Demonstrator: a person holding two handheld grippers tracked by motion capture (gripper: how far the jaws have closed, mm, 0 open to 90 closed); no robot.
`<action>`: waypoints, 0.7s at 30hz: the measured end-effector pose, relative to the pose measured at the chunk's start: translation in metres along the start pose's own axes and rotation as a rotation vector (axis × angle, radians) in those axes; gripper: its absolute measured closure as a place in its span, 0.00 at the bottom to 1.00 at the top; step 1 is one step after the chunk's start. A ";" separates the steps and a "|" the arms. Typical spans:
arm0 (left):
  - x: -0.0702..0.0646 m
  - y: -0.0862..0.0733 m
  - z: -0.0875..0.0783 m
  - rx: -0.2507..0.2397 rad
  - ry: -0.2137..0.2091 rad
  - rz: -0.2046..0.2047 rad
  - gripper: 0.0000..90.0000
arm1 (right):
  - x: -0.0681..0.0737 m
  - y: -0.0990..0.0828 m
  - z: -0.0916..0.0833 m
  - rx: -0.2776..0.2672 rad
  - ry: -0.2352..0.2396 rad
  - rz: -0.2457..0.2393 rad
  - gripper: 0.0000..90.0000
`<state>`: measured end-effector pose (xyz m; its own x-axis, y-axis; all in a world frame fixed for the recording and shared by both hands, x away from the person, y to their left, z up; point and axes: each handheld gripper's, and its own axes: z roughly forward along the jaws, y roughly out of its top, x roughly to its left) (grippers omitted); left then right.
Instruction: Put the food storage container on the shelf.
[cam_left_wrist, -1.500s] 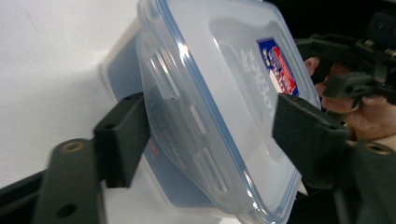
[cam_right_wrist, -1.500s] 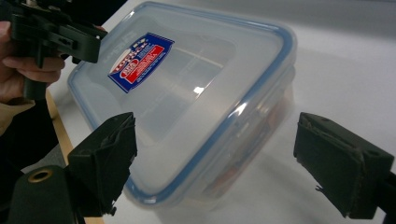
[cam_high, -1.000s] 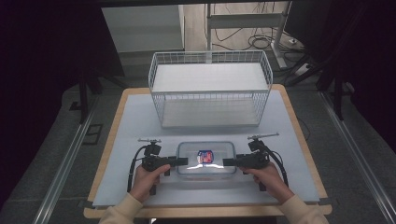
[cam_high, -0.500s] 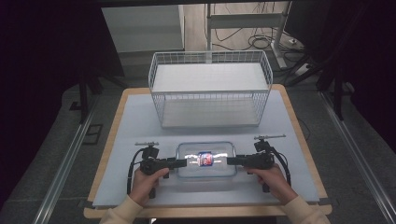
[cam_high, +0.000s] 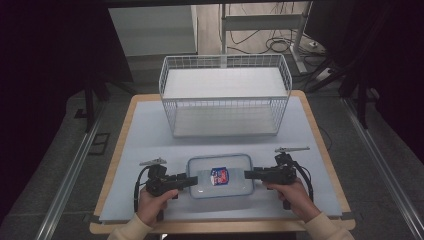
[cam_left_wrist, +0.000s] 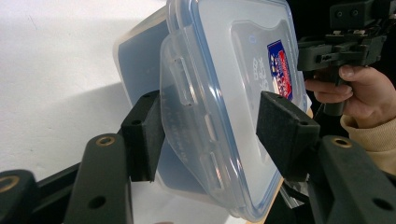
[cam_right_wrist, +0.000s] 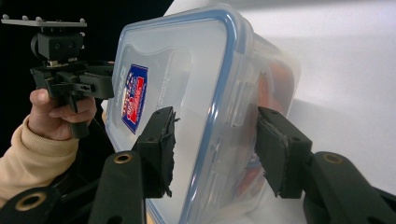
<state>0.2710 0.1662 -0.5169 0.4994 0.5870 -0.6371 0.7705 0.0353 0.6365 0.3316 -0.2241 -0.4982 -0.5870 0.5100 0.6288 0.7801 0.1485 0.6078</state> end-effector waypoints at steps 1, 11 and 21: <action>0.000 0.000 0.000 0.000 0.000 0.000 0.48 | 0.000 0.000 0.000 0.000 0.000 0.000 0.55; -0.003 -0.001 -0.002 -0.010 0.001 0.020 0.50 | 0.002 -0.004 -0.004 -0.018 0.007 0.006 0.58; -0.009 0.000 -0.003 -0.020 0.011 0.052 0.51 | 0.007 -0.011 -0.009 -0.039 -0.004 -0.008 0.59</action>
<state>0.2648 0.1633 -0.5098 0.5345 0.5970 -0.5982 0.7355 0.0201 0.6772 0.3170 -0.2298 -0.4958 -0.5919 0.5125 0.6221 0.7664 0.1190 0.6312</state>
